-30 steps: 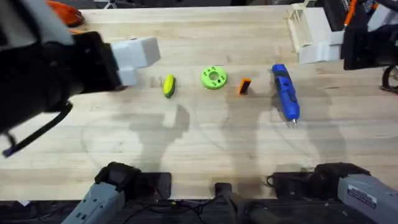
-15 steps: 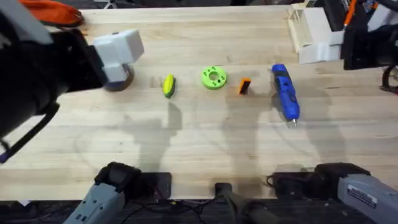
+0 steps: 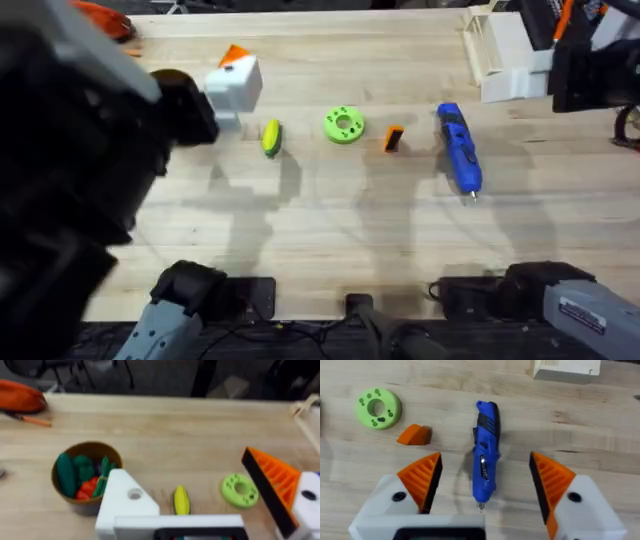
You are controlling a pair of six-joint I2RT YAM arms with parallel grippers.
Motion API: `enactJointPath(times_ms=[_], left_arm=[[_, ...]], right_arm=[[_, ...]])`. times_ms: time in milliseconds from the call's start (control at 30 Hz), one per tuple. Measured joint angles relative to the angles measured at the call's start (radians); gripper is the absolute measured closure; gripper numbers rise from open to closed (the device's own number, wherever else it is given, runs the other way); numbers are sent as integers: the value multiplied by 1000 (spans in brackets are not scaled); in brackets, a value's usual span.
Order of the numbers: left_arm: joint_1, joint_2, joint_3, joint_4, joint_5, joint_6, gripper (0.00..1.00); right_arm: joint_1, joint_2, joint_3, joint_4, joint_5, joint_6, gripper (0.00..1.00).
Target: Pick up the gripper from the table and insert it into the empty holder that is missing its gripper. Then pick up a screw, insert it into the mounting hole, and use the screwdriver to tighten it. Finally, clean up the table by picking up the vegetable and placing it into the bucket.
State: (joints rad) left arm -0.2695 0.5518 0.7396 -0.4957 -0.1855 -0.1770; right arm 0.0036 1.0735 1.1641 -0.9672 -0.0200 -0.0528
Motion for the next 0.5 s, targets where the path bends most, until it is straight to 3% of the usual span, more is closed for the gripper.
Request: enactJointPath(times_ms=[167,333,500], left_arm=[[66,-155,-153,92,69,17,14],[188,-230,-252,169,221,60,13],[244,-287,-334,234,367,100,13]], right_arm=[[0,0,0,0,0,0,8],[0,0,0,0,0,0,7],[0,0,0,0,0,0,8]])
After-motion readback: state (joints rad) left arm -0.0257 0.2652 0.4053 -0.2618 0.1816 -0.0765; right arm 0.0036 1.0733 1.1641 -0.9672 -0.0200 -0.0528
